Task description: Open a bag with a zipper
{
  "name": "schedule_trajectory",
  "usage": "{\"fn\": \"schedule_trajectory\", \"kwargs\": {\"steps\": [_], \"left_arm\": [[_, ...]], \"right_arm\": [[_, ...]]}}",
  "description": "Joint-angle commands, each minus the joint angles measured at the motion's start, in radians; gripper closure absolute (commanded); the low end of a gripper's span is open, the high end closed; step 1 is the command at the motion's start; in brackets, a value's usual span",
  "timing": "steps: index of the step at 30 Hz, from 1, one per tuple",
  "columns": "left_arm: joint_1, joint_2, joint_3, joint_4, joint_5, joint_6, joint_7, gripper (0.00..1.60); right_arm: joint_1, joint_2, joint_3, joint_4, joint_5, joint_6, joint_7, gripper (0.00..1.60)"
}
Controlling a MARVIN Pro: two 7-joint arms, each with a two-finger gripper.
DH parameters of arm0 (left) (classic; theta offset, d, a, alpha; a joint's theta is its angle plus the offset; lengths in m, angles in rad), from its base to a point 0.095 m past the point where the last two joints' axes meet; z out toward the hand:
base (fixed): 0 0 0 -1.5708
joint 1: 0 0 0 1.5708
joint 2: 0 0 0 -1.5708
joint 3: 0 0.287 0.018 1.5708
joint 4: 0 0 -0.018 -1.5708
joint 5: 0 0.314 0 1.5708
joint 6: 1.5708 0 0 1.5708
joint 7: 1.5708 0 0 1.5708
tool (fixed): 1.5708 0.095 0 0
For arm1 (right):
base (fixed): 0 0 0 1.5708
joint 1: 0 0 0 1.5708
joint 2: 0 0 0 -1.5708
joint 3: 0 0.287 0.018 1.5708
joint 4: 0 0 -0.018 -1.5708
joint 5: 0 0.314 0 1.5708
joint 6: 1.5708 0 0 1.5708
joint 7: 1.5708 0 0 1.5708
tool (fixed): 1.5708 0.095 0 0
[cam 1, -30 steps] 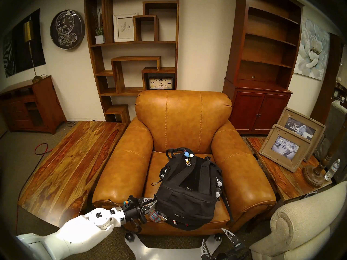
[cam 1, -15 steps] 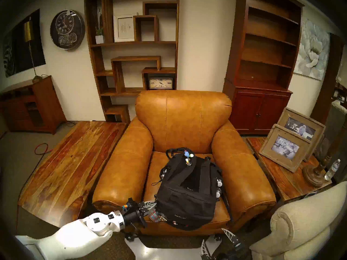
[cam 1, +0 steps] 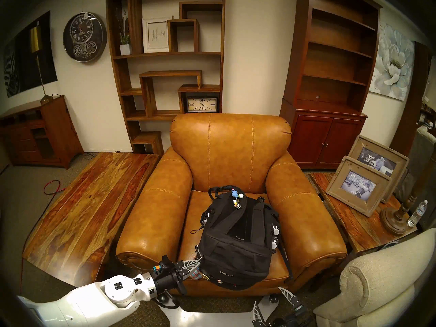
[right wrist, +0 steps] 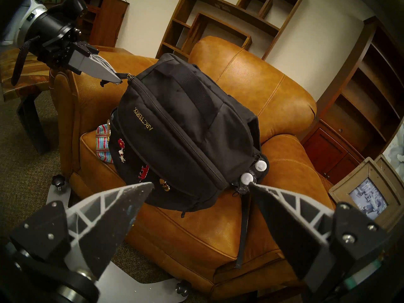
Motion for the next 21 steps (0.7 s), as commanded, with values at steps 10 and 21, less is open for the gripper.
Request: {"fn": "schedule_trajectory", "kwargs": {"steps": [10, 21], "left_arm": [[0.051, 0.034, 0.054, -0.233, 0.068, 0.14, 0.11, 1.6], [0.026, -0.01, 0.097, -0.251, 0.109, 0.215, 0.147, 1.6]], "right_arm": [[-0.002, 0.003, 0.001, -0.011, 0.003, 0.0, -0.003, 0.0], [-0.001, 0.003, 0.0, -0.012, 0.004, 0.0, -0.003, 0.0]]}}
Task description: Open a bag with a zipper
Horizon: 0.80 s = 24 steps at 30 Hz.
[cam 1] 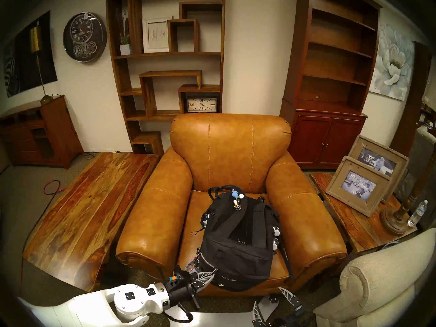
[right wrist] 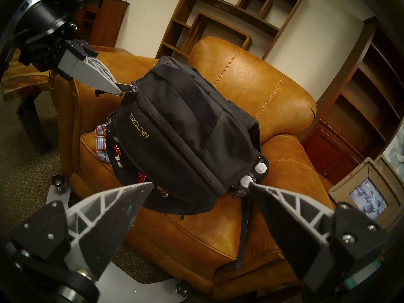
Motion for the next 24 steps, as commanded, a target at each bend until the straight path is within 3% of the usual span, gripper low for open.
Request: {"fn": "schedule_trajectory", "kwargs": {"steps": [1, 24], "left_arm": [[-0.017, -0.049, 0.031, -0.043, 0.024, 0.027, -0.003, 1.6], [-0.11, -0.198, 0.125, -0.003, 0.1, 0.128, 0.001, 1.6]], "right_arm": [[-0.003, 0.002, 0.002, -0.012, 0.003, 0.0, -0.002, 0.0], [-0.001, 0.003, 0.0, -0.011, 0.004, 0.0, -0.003, 0.0]]}}
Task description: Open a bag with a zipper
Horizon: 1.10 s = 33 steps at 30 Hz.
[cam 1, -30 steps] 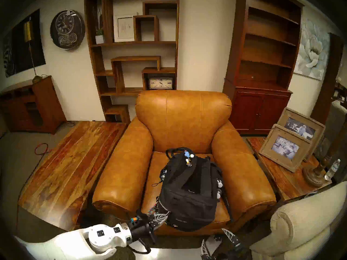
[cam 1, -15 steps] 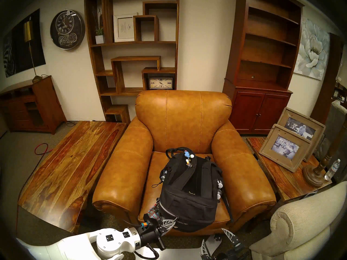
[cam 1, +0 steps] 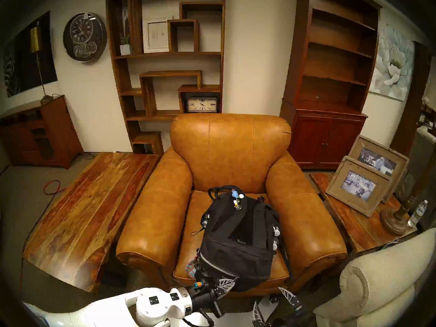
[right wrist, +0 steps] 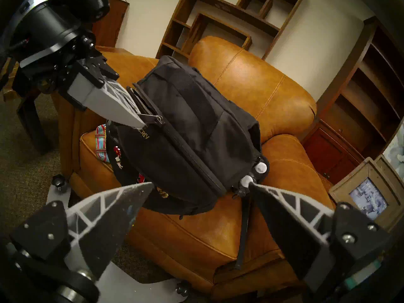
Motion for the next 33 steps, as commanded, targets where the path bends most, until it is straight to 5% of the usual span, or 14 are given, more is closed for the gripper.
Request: {"fn": "schedule_trajectory", "kwargs": {"steps": [1, 33], "left_arm": [[-0.036, -0.085, 0.028, -0.002, 0.011, 0.01, -0.014, 1.6], [-0.147, -0.255, 0.112, 0.129, 0.054, 0.069, -0.033, 1.6]], "right_arm": [[-0.002, 0.003, 0.002, -0.012, 0.003, 0.0, -0.002, 0.0], [0.0, 0.004, -0.001, -0.012, 0.004, 0.0, -0.004, 0.0]]}}
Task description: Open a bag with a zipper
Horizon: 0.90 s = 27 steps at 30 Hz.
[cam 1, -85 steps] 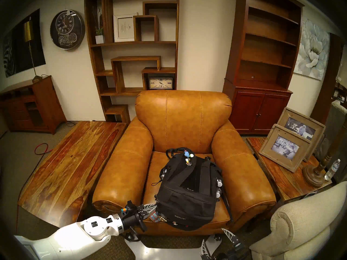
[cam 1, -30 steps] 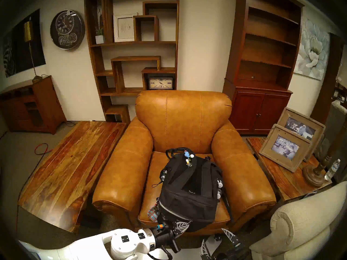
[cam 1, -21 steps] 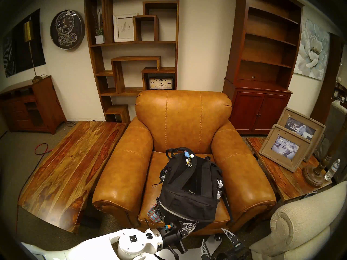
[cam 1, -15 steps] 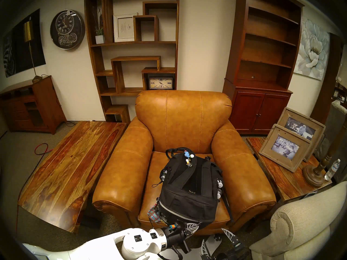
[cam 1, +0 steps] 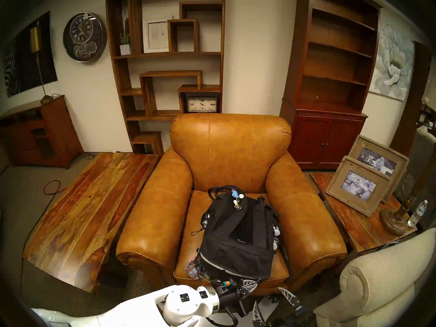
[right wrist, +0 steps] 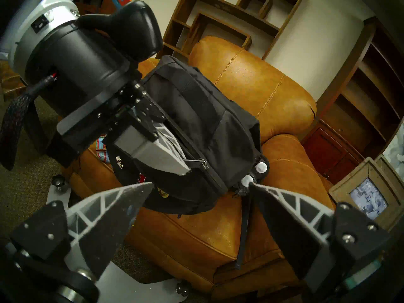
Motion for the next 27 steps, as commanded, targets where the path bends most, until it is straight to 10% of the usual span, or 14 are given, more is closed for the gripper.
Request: {"fn": "schedule_trajectory", "kwargs": {"steps": [1, 20, 27], "left_arm": [[-0.036, -0.079, 0.016, 0.011, 0.0, -0.001, -0.015, 1.6], [-0.112, -0.146, 0.071, 0.083, 0.017, 0.019, -0.03, 1.6], [-0.114, -0.136, 0.075, 0.077, 0.014, 0.016, -0.028, 1.6]], "right_arm": [[-0.002, 0.003, 0.001, -0.012, 0.003, 0.0, -0.002, 0.0], [-0.003, 0.0, 0.001, -0.011, 0.008, -0.004, -0.007, 0.0], [-0.109, 0.093, -0.005, -0.012, 0.034, -0.045, -0.086, 0.0]]}}
